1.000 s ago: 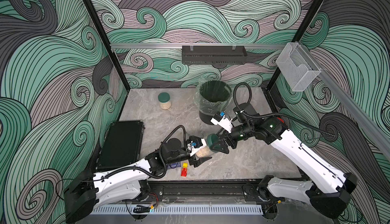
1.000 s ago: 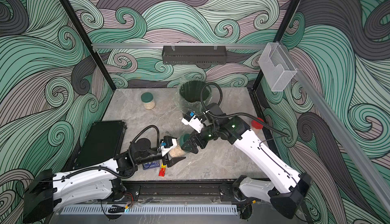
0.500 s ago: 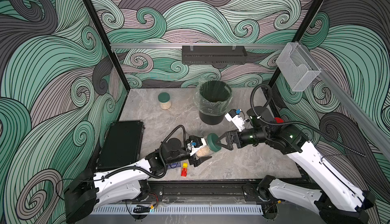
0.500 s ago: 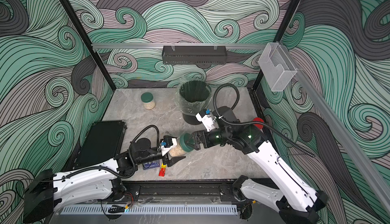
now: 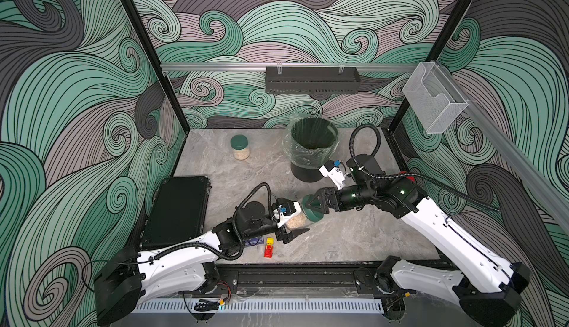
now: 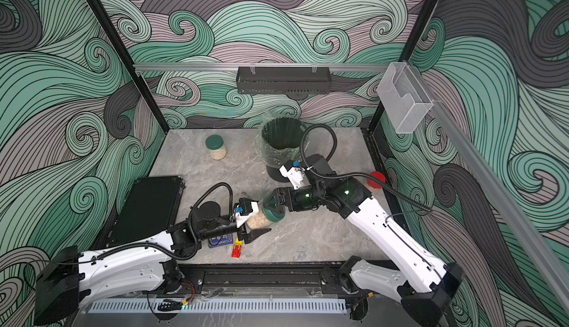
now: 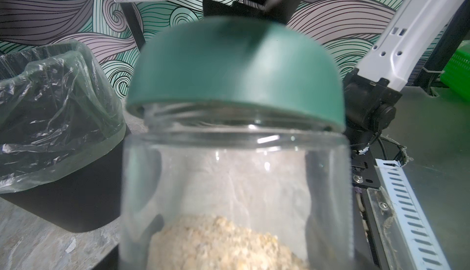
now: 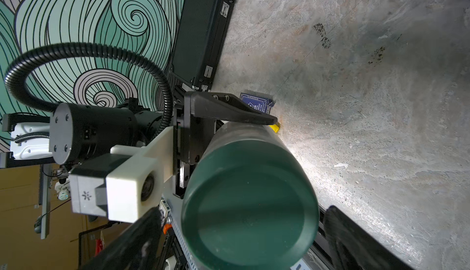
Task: Empty expired oatmeal from jars
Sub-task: Unscrew the lid from the jar.
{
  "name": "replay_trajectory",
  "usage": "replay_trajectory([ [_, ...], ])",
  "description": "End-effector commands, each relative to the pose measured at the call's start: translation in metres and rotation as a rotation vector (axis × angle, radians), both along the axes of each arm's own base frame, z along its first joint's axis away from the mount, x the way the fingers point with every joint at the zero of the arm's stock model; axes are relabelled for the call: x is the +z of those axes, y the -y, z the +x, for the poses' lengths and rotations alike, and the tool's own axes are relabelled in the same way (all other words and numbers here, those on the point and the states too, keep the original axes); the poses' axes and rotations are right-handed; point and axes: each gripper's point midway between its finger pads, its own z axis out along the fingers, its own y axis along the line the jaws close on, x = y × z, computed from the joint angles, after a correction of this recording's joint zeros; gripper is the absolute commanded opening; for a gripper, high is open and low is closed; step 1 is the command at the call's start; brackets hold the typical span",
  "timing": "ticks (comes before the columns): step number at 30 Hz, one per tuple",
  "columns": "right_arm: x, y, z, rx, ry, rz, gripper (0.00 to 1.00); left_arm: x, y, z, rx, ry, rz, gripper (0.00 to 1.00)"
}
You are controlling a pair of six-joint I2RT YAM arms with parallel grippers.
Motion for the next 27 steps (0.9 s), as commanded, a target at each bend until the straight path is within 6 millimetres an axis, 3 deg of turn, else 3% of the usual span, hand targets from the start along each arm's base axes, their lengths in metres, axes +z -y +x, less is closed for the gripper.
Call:
replay_trajectory([
  [1, -0.002, -0.006, -0.001, 0.021, -0.013, 0.022, 0.99, 0.064, 0.009, -0.002, -0.029, 0.097, -0.166, 0.58],
  [13, -0.007, -0.013, -0.004, 0.051, -0.02, 0.026, 0.9, 0.063, 0.007, -0.001, -0.023, 0.1, -0.16, 0.58],
  [19, -0.004, -0.016, -0.004, 0.07, 0.006, 0.032, 0.77, 0.064, 0.007, -0.002, -0.023, 0.103, -0.161, 0.58],
  [25, 0.021, -0.019, -0.003, 0.159, 0.196, 0.074, 0.68, 0.065, 0.006, -0.004, -0.03, 0.095, -0.166, 0.58],
  [27, 0.025, -0.014, 0.004, 0.181, 0.32, 0.044, 0.6, 0.066, 0.006, -0.005, -0.035, 0.09, -0.171, 0.58],
])
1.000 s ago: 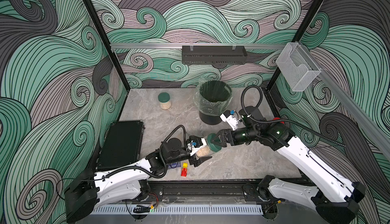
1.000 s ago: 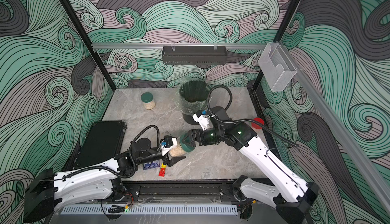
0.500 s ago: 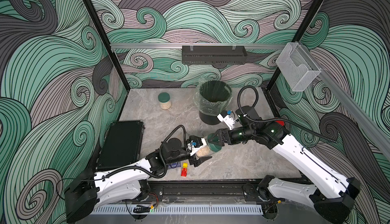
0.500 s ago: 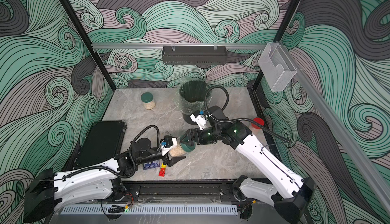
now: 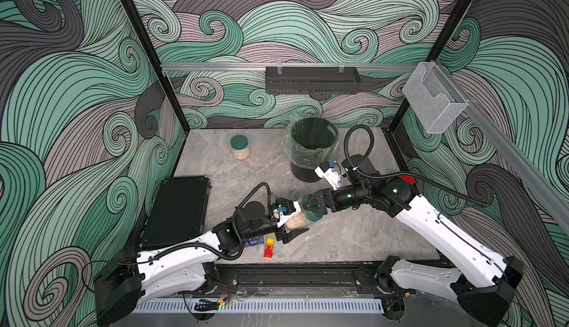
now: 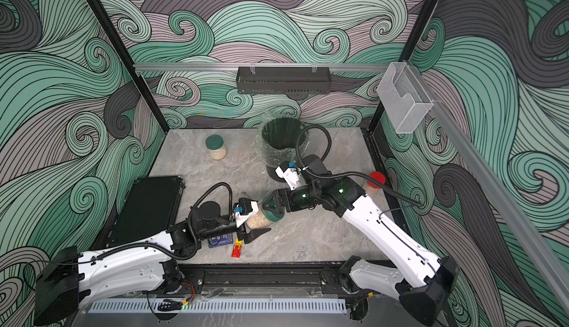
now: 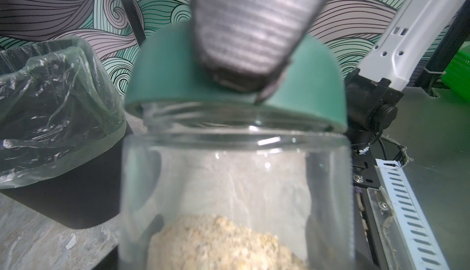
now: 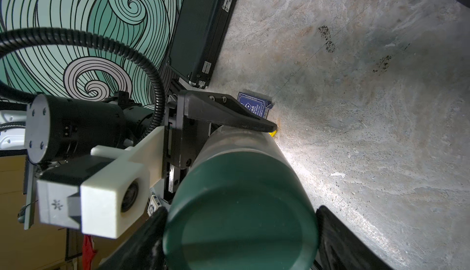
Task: Empty expired oatmeal from jars
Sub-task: Unscrew the lid from the jar.
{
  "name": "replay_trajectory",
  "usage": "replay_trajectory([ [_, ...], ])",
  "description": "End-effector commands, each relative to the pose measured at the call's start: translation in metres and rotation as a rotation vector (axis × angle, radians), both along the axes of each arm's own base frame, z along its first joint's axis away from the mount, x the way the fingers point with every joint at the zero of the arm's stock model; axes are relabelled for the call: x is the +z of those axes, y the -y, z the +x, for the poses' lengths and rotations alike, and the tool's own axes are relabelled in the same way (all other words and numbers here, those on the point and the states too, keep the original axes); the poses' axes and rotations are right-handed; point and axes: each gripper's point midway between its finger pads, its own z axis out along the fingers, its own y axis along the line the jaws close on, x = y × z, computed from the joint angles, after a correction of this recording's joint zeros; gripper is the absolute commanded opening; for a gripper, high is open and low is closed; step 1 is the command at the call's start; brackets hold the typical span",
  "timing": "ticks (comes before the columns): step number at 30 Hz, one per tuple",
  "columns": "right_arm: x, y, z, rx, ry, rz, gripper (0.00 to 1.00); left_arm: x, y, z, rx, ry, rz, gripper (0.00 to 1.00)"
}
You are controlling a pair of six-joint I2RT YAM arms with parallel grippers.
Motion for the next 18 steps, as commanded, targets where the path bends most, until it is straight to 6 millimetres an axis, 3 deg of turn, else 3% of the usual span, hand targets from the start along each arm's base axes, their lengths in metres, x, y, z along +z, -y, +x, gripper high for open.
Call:
replay_trajectory([
  [1, 0.033, -0.004, 0.004, 0.116, 0.283, 0.048, 0.59, 0.067, 0.007, -0.006, -0.044, 0.09, -0.177, 0.58],
  [4, 0.044, -0.005, -0.001, 0.217, 0.429, 0.083, 0.57, 0.068, 0.007, -0.009, -0.061, 0.079, -0.187, 0.57],
  [9, 0.066, -0.013, -0.031, 0.453, 0.597, 0.257, 0.54, 0.07, 0.009, -0.014, -0.087, 0.066, -0.197, 0.57],
  [18, 0.065, -0.013, -0.024, 0.478, 0.616, 0.216, 0.53, 0.072, 0.006, -0.018, -0.091, 0.066, -0.21, 0.57],
])
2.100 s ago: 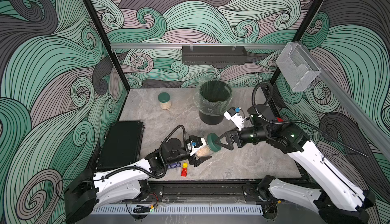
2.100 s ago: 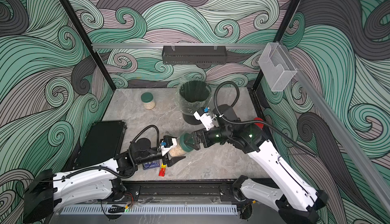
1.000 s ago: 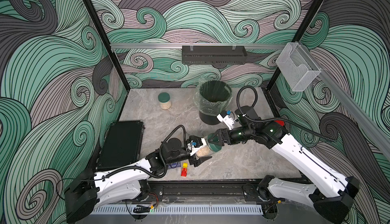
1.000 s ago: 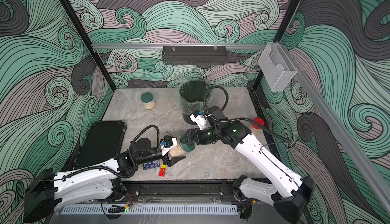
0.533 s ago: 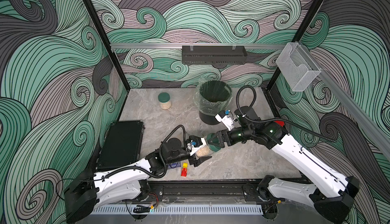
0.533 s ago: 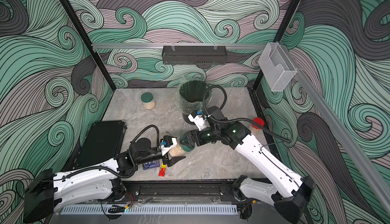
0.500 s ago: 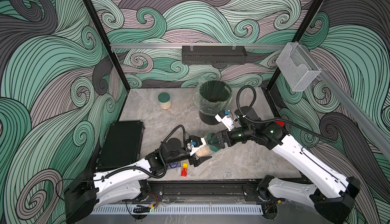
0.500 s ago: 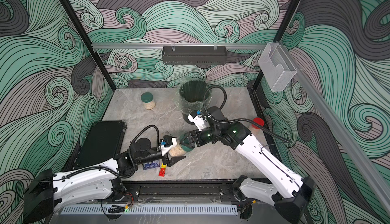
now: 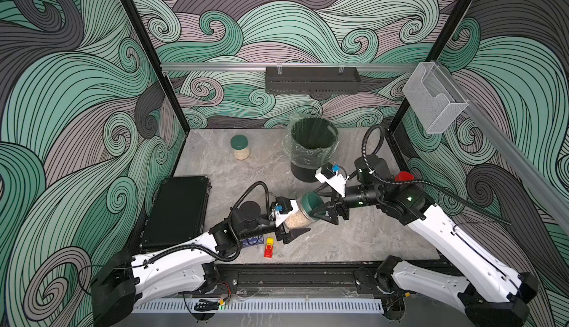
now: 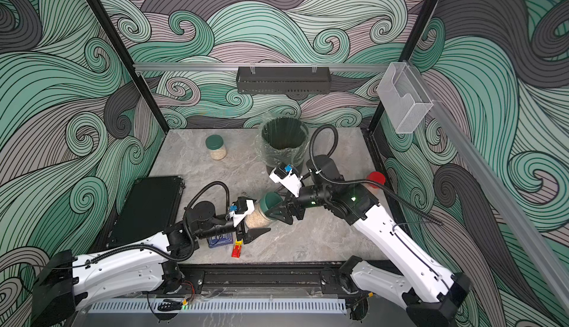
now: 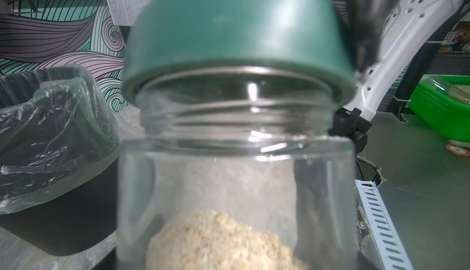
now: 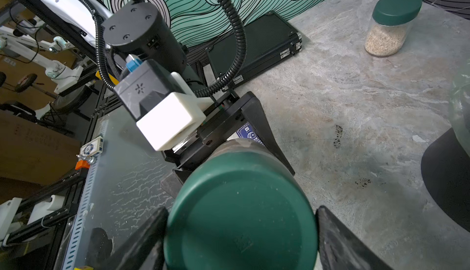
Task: Empty expired oatmeal from jars
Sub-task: Unscrew the lid from the jar, then place the lid at the center of the board.
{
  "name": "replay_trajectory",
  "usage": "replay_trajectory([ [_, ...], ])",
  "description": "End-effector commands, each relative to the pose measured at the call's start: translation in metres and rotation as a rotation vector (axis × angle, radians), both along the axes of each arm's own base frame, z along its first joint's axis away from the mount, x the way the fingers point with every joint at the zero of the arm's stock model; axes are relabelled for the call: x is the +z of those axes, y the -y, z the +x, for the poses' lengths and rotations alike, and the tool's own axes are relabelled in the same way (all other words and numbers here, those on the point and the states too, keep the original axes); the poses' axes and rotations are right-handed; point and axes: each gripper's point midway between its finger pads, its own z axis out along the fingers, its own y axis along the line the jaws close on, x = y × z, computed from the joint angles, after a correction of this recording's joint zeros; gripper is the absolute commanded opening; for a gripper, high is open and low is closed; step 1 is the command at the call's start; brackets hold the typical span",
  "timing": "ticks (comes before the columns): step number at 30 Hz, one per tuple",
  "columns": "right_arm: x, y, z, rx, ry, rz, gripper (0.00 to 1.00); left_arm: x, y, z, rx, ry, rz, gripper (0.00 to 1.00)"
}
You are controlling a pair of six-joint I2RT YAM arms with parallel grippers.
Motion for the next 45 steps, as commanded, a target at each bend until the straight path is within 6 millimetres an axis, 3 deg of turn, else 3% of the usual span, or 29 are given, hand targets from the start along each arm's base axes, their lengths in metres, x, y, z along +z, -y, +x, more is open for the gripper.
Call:
replay_trajectory([
  [1, 0.026, -0.008, -0.01, 0.096, 0.079, 0.08, 0.53, 0.048, 0.004, -0.008, -0.04, 0.075, -0.122, 0.57],
  [16, 0.059, 0.019, 0.009, -0.132, 0.179, 0.057, 0.54, 0.049, -0.002, -0.003, 0.002, 0.099, -0.124, 0.57],
  [20, 0.056, 0.033, 0.02, -0.257, 0.169, 0.007, 0.54, 0.054, -0.005, -0.003, 0.013, 0.103, -0.136, 0.57],
  [26, 0.013, 0.079, 0.054, -0.605, 0.052, -0.165, 0.56, 0.063, -0.02, -0.005, 0.05, 0.099, -0.169, 0.57],
  [31, -0.046, 0.092, 0.068, -0.718, -0.054, -0.311, 0.52, 0.069, -0.028, -0.006, 0.074, 0.107, -0.181, 0.58],
  [36, -0.095, 0.087, 0.067, -0.657, -0.061, -0.408, 0.5, 0.07, -0.031, -0.007, 0.078, 0.093, -0.184, 0.58],
  [42, -0.128, 0.064, 0.055, -0.513, 0.026, -0.38, 0.51, 0.065, -0.033, -0.01, 0.072, 0.066, -0.189, 0.59],
  [45, -0.135, 0.054, 0.05, -0.427, 0.107, -0.353, 0.53, 0.066, -0.037, -0.01, 0.082, 0.064, -0.194, 0.59],
])
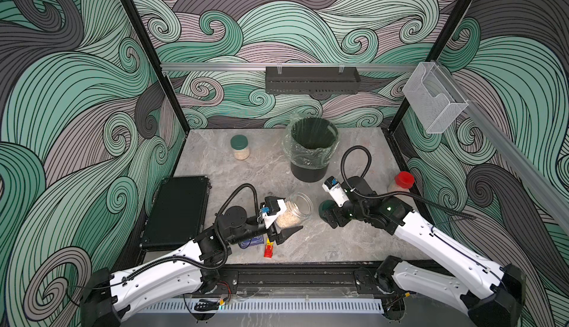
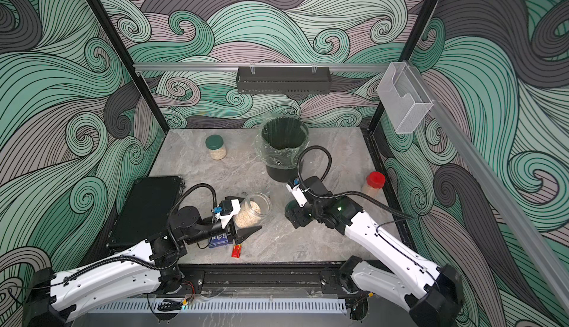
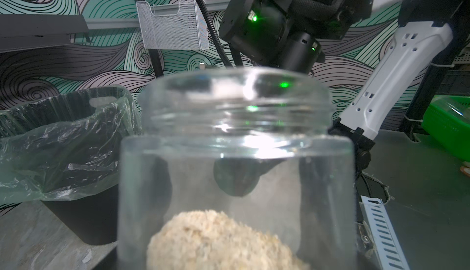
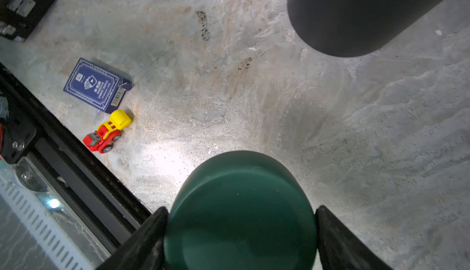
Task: Empty expired oatmeal from jars
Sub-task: Place the lid at the center of the board.
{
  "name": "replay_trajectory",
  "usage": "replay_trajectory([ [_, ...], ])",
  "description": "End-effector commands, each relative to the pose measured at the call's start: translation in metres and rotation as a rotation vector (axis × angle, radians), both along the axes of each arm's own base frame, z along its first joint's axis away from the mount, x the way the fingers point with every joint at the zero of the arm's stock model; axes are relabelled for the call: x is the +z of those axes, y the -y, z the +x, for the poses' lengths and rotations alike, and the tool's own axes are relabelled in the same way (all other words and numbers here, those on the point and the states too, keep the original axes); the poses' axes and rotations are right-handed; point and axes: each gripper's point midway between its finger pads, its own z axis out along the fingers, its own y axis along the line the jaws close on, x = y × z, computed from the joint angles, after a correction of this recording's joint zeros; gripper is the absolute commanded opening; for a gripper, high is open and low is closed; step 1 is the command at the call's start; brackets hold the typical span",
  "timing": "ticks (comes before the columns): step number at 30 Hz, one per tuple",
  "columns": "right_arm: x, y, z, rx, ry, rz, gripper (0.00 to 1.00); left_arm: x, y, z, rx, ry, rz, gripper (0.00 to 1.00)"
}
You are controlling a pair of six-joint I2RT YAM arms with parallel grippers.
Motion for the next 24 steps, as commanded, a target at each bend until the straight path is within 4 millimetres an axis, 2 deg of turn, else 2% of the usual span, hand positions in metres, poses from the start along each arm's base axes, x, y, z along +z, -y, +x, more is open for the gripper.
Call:
replay_trajectory([
  [1, 0.015, -0.021, 0.008, 0.131, 0.169, 0.066, 0.54, 0.039, -0.007, -0.005, 0.006, 0.05, -0.12, 0.59],
  [6, 0.01, -0.037, 0.009, 0.293, 0.242, 0.045, 0.58, 0.036, -0.011, -0.006, 0.014, 0.039, -0.126, 0.59],
  [15, -0.021, -0.052, 0.012, 0.449, 0.217, -0.041, 0.71, 0.038, -0.023, -0.012, 0.024, -0.012, -0.156, 0.59],
  [18, -0.032, -0.054, 0.014, 0.46, 0.197, -0.062, 0.72, 0.04, -0.03, -0.015, 0.031, -0.023, -0.163, 0.6],
  [24, -0.068, -0.061, 0.013, 0.522, 0.141, -0.17, 0.76, 0.043, -0.035, -0.017, 0.035, -0.025, -0.173, 0.6],
])
